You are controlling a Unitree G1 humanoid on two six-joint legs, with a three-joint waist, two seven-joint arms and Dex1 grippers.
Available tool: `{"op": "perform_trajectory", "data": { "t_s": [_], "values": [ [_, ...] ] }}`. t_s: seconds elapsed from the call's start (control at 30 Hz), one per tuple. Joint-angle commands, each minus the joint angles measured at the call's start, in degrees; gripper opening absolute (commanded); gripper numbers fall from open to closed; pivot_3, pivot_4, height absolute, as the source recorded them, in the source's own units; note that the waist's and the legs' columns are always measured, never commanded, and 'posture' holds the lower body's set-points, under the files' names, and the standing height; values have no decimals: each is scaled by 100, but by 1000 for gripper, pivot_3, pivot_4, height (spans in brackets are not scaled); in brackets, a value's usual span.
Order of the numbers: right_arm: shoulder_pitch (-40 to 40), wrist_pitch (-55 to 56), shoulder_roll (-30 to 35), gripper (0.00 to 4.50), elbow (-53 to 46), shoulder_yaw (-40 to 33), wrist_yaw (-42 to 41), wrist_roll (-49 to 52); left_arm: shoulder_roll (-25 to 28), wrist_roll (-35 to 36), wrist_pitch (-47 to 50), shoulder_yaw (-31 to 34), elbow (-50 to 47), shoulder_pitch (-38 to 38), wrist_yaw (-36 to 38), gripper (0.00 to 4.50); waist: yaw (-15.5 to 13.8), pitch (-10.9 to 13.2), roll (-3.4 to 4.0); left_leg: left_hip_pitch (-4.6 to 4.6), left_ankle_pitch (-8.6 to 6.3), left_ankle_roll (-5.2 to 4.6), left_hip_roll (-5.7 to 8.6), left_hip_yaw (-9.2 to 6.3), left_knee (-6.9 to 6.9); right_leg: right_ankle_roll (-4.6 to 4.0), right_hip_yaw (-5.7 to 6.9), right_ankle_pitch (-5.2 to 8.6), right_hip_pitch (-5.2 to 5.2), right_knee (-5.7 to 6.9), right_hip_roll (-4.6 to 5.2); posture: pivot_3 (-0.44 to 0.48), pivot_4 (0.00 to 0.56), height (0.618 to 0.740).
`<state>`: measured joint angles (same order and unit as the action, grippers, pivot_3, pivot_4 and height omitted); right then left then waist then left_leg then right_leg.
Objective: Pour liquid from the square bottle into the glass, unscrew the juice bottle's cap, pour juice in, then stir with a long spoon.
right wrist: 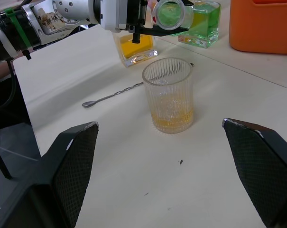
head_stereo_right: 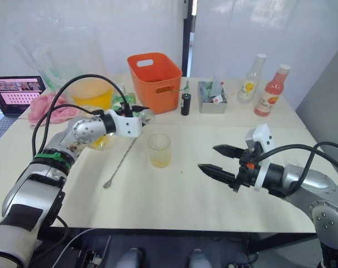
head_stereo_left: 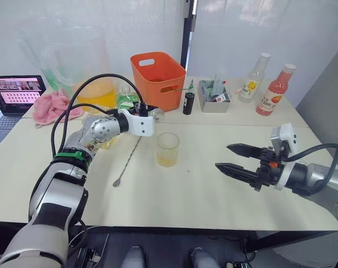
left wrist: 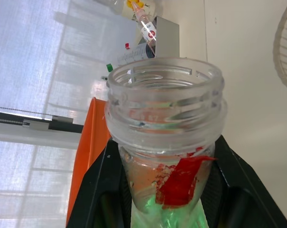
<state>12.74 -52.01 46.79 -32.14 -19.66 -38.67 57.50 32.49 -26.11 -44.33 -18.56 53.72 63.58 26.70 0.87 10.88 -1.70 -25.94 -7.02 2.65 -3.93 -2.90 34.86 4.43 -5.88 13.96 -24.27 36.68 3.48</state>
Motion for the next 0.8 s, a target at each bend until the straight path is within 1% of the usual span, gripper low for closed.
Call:
{"op": "perform_trajectory", "data": {
  "t_s": [0.03,0.2,0.4,0.8],
  "values": [
    [31,91,79,4418,-170,-180,73,109,4,-166,-274,17,-96,297,-432,1280,-2,0,0,0,0,0,0,0,0,0,0,0,0,0,0,0,150,738],
    [15,115,68,4418,-199,-147,122,98,-29,-465,-471,-147,-29,288,-760,1280,-2,0,0,0,0,0,0,0,1,0,0,0,0,1,0,0,150,738],
    [-38,125,204,4418,-190,-176,4,69,-7,-948,-587,-366,46,376,-1299,1280,-4,0,0,0,1,1,1,0,1,1,0,-1,0,2,0,0,150,738],
    [-9,157,211,4418,-188,-165,109,73,162,-1705,-696,-673,91,545,-2300,1280,-3,0,0,0,1,2,2,-1,2,3,0,-2,0,4,0,0,150,738]
  ]
}}
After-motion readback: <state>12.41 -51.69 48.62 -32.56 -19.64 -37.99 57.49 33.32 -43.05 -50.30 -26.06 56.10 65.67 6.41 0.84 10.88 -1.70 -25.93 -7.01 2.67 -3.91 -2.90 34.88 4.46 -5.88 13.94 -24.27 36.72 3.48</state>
